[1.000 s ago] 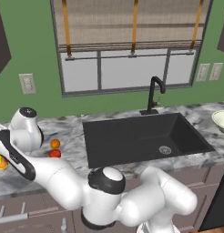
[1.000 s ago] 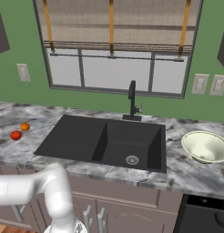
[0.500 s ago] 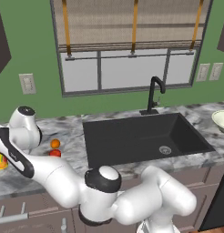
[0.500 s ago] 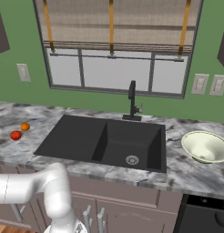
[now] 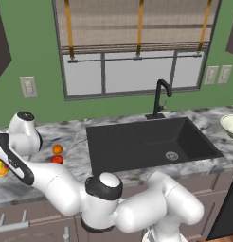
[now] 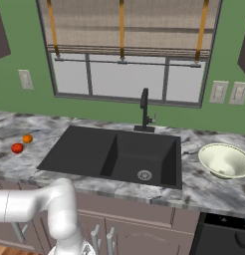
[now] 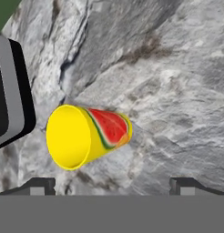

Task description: Remove the tangerine and tomato from the sink. Then move the bowl and cup from the counter to the sink for washing.

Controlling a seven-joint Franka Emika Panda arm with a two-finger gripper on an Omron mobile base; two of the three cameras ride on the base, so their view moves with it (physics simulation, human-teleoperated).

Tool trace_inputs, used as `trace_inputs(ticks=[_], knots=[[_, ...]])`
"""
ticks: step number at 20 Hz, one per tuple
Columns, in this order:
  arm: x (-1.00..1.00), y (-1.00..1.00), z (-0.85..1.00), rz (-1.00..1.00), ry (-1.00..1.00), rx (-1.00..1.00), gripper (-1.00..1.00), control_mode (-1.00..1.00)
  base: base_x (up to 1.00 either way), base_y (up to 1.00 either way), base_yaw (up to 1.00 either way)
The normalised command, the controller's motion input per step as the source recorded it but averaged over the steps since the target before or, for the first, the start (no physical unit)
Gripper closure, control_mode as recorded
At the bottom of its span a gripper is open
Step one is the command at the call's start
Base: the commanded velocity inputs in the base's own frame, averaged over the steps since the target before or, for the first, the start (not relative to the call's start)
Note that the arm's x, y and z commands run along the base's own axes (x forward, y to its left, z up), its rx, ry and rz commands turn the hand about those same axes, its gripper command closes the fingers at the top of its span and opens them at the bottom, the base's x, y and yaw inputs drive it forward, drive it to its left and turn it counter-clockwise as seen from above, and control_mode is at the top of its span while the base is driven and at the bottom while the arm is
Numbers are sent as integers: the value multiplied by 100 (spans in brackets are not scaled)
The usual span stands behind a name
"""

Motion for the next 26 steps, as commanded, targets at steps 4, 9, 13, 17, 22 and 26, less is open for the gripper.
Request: trace_inputs(ticks=[4,9,13,17,22,26], knots=[[8,6,-9,0,0,0,-100,-100,0,0,0],[10,7,-8,0,1,0,-100,-100,0,0,0],[12,7,-6,0,0,0,-100,-100,0,0,0],[9,9,-5,0,0,0,-100,-100,0,0,0],[7,10,-5,0,0,0,-100,-100,0,0,0],[9,13,-7,0,1,0,-100,-100,0,0,0]])
